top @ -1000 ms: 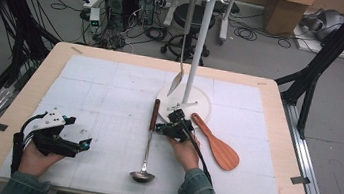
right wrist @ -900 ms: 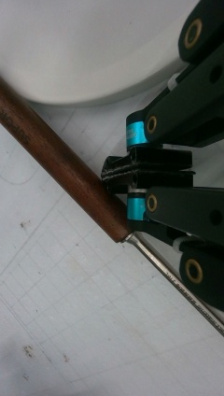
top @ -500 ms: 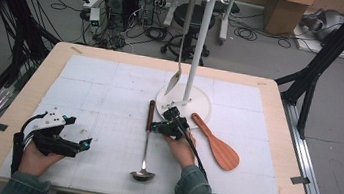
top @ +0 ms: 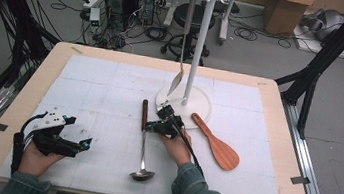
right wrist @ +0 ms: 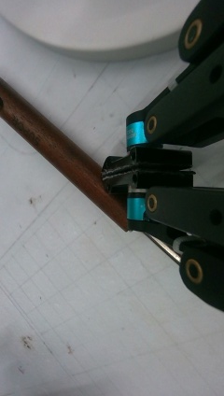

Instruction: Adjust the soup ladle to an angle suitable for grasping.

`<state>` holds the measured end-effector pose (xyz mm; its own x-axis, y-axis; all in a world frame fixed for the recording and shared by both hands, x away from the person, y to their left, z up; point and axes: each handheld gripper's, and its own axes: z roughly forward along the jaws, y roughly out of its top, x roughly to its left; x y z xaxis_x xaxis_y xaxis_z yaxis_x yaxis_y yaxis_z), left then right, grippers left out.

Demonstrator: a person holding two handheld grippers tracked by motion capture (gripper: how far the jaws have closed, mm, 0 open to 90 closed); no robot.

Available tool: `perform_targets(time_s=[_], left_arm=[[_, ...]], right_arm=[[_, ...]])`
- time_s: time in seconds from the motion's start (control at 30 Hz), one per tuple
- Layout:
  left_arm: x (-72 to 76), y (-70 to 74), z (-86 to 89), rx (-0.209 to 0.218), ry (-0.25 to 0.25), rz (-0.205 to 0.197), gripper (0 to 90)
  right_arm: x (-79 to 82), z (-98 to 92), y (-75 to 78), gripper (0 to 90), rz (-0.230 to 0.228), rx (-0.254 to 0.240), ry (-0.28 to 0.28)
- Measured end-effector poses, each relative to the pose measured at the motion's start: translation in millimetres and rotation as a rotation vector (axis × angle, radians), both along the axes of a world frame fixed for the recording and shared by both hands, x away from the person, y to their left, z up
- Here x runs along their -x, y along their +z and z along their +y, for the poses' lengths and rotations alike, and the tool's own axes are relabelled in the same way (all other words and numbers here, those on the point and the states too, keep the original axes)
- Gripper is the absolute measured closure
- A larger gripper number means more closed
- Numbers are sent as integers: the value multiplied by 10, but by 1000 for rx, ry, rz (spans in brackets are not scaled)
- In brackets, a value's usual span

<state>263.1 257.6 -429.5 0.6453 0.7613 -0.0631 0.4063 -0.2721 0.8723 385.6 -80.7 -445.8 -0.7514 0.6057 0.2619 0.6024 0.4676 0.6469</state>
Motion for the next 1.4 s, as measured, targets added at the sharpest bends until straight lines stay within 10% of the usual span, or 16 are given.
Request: perform_targets(time_s=[1.4], left_arm=[[2,0,4,0,2,-1,28]], right_arm=[[187,461,-3,897,52,-15,219]])
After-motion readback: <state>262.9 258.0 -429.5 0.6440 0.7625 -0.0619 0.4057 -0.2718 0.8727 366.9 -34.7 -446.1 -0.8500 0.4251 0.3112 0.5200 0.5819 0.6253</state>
